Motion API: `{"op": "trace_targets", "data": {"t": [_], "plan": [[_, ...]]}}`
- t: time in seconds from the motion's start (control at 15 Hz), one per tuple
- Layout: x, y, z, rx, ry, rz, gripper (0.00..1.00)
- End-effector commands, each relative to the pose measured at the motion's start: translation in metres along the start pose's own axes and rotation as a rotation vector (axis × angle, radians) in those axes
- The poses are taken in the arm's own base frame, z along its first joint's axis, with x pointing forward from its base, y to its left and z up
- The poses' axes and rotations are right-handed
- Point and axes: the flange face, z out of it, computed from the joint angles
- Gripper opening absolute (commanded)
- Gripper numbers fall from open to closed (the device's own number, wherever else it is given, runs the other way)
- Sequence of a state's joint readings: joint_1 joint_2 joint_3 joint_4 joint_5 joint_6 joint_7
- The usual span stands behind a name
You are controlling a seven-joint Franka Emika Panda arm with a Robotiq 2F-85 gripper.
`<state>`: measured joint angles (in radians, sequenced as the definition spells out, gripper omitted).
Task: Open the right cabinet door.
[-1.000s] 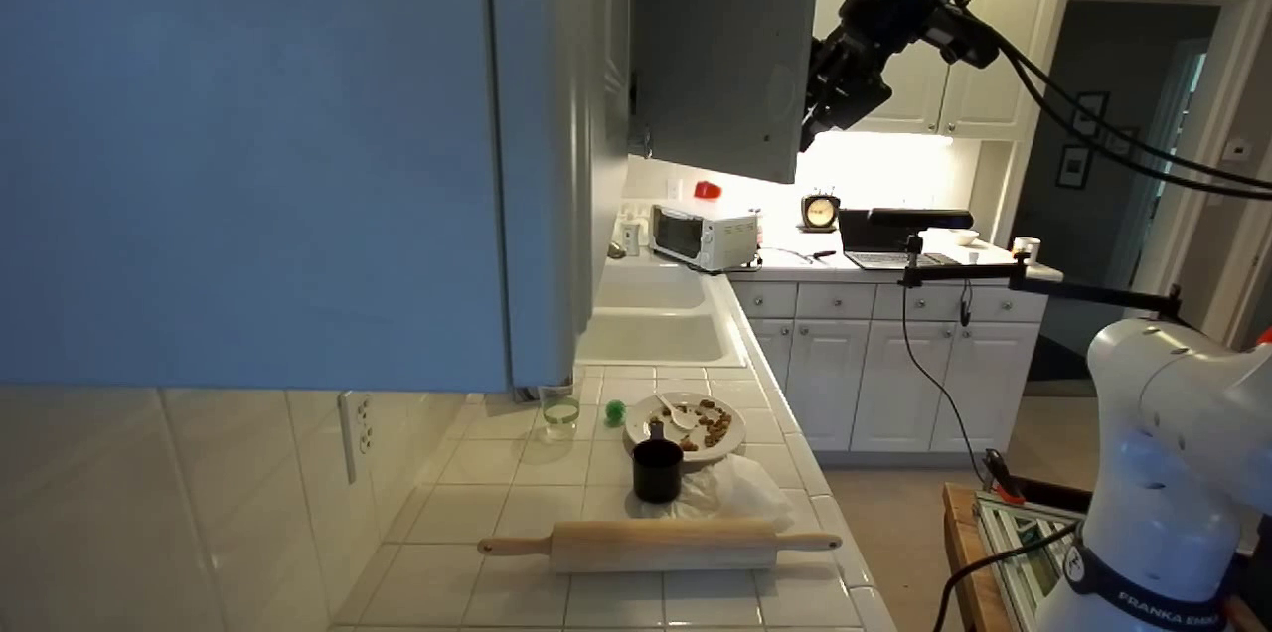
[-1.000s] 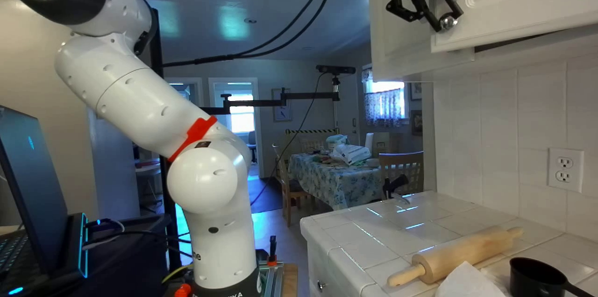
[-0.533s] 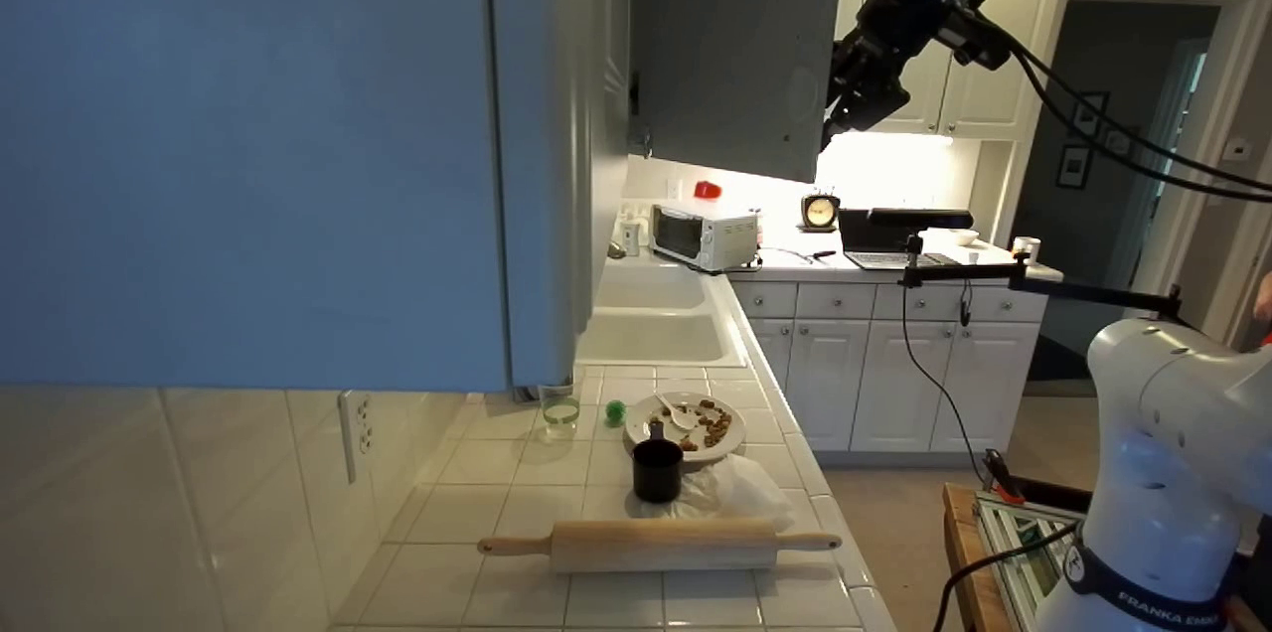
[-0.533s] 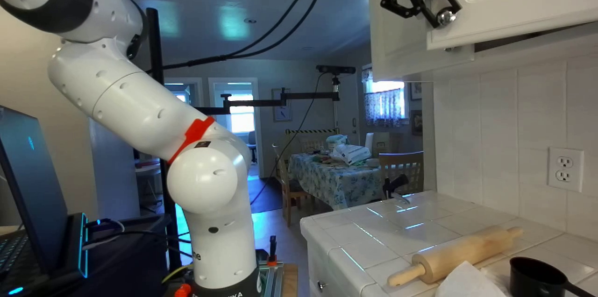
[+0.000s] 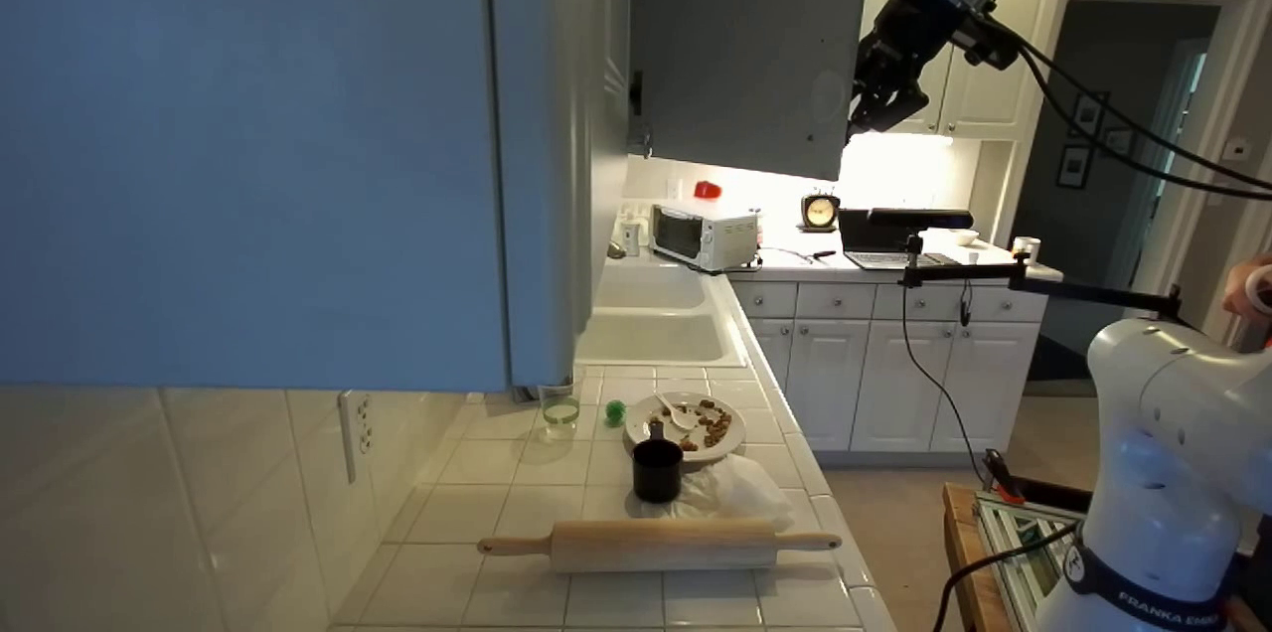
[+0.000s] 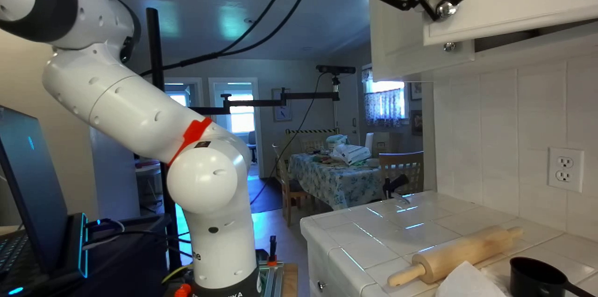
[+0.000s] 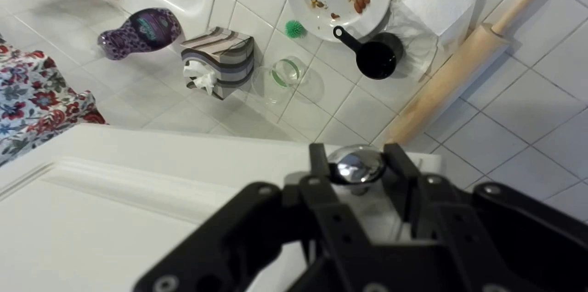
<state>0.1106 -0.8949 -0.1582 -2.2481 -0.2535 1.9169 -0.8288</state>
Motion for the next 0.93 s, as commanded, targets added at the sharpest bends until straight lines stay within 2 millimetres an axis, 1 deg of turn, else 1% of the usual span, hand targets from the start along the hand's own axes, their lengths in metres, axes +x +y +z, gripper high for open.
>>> {"op": "trace_targets", "data": {"t": [0.0, 0.4, 0.73, 0.87], "plan": [[-0.026, 0.007, 0.012, -0.006, -0.026, -0.053, 0.1], [-0.056, 0.014, 0.009, -0.017, -0.003, -0.105, 0.1], [-0.083, 0.019, 0.008, -0.041, -0.002, -0.107, 0.1], [-0.093, 0.022, 0.01, -0.056, 0.001, -0.104, 0.1]]}}
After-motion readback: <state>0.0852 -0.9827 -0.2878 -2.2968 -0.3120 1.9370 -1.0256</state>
